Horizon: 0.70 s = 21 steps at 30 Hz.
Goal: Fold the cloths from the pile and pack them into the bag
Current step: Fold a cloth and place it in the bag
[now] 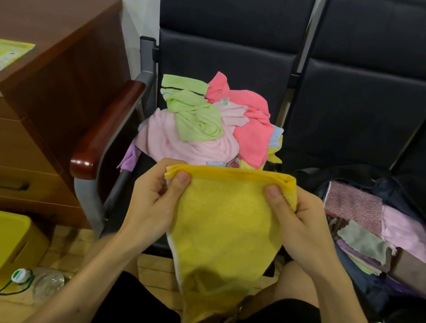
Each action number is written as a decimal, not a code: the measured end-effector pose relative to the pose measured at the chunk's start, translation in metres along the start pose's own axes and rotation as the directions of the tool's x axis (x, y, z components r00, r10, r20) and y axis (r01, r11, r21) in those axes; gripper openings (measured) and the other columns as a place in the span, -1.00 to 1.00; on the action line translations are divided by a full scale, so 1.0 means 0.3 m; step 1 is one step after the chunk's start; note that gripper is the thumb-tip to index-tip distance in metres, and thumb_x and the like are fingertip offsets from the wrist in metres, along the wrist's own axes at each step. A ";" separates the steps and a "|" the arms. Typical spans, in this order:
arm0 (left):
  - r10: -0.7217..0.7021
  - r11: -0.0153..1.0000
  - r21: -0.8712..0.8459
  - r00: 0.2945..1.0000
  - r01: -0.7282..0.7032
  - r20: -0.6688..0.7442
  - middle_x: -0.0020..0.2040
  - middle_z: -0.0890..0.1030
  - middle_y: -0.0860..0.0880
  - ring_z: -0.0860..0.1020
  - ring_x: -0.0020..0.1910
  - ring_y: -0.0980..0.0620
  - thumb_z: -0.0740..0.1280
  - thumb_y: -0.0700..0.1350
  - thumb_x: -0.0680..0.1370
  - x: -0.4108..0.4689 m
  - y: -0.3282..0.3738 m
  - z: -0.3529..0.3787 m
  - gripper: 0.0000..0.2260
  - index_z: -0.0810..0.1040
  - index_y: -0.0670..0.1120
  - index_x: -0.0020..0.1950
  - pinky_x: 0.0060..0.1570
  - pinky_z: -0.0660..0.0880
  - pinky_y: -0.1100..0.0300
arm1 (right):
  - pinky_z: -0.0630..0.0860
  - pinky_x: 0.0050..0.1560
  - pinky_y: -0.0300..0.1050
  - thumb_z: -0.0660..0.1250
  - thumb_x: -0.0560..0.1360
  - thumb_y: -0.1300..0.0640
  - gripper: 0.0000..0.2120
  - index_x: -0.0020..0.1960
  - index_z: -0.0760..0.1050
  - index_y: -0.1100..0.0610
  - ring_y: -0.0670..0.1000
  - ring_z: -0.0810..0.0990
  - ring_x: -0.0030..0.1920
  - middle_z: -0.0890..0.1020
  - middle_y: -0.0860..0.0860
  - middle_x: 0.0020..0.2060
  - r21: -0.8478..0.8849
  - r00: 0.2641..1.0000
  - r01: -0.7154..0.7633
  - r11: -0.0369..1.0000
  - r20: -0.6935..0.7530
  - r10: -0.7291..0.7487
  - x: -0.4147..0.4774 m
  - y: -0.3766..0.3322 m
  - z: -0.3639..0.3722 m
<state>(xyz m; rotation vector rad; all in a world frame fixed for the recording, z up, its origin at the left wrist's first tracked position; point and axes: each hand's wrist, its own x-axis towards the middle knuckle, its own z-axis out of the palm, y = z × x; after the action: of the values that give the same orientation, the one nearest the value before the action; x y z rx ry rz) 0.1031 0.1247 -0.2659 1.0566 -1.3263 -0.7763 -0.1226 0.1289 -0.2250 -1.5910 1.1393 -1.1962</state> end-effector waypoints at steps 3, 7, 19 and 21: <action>-0.159 0.980 -0.121 0.987 0.156 -0.007 -0.22 0.59 -0.03 0.52 -0.22 0.00 0.30 0.17 0.56 -0.010 0.009 0.012 -0.76 0.62 0.03 -0.12 -0.21 0.48 0.15 | 0.49 -0.28 -0.25 0.25 0.50 -0.04 -0.65 -0.12 0.60 0.24 -0.09 0.57 -0.30 0.60 -0.04 -0.34 0.079 0.999 -0.036 0.996 -0.030 0.038 -0.007 0.000 0.005; -0.600 0.599 -0.475 0.754 0.644 0.267 0.16 0.67 -0.18 0.64 0.16 -0.13 0.22 0.25 0.47 -0.060 -0.010 0.034 -0.43 0.60 -0.13 0.25 0.14 0.56 -0.04 | 0.51 -0.31 -0.31 0.24 0.51 0.00 -0.66 -0.13 0.60 0.28 -0.14 0.60 -0.33 0.64 -0.09 -0.37 0.149 0.993 -0.117 0.982 -0.008 0.120 -0.016 0.027 0.012; -0.554 0.771 -0.075 0.724 0.633 0.411 0.06 0.71 -0.16 0.68 0.04 -0.08 0.31 -0.06 0.58 -0.191 -0.115 0.027 -0.73 0.65 -0.20 0.15 0.01 0.57 0.14 | 0.63 -0.24 -0.20 0.22 0.60 0.01 -0.71 -0.02 0.62 0.18 -0.03 0.71 -0.20 0.73 0.05 -0.20 0.433 0.924 -0.342 0.834 -0.006 0.382 0.007 0.030 0.009; -0.543 0.778 -0.095 0.742 0.621 0.394 0.07 0.71 -0.13 0.69 0.03 -0.05 0.29 -0.06 0.55 -0.145 -0.084 0.039 -0.71 0.63 -0.17 0.17 -0.03 0.58 0.18 | 0.63 -0.24 -0.19 0.20 0.62 -0.03 -0.71 0.02 0.61 0.13 -0.06 0.72 -0.17 0.74 0.00 -0.18 0.498 0.888 -0.381 0.779 -0.037 0.458 0.023 0.028 -0.008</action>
<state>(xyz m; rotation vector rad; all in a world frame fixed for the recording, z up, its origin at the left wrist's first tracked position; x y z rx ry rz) 0.0892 0.1538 -0.3064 1.2068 -1.1488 -1.6201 -0.1256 0.1200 -0.2310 -0.8178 1.1105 -1.1903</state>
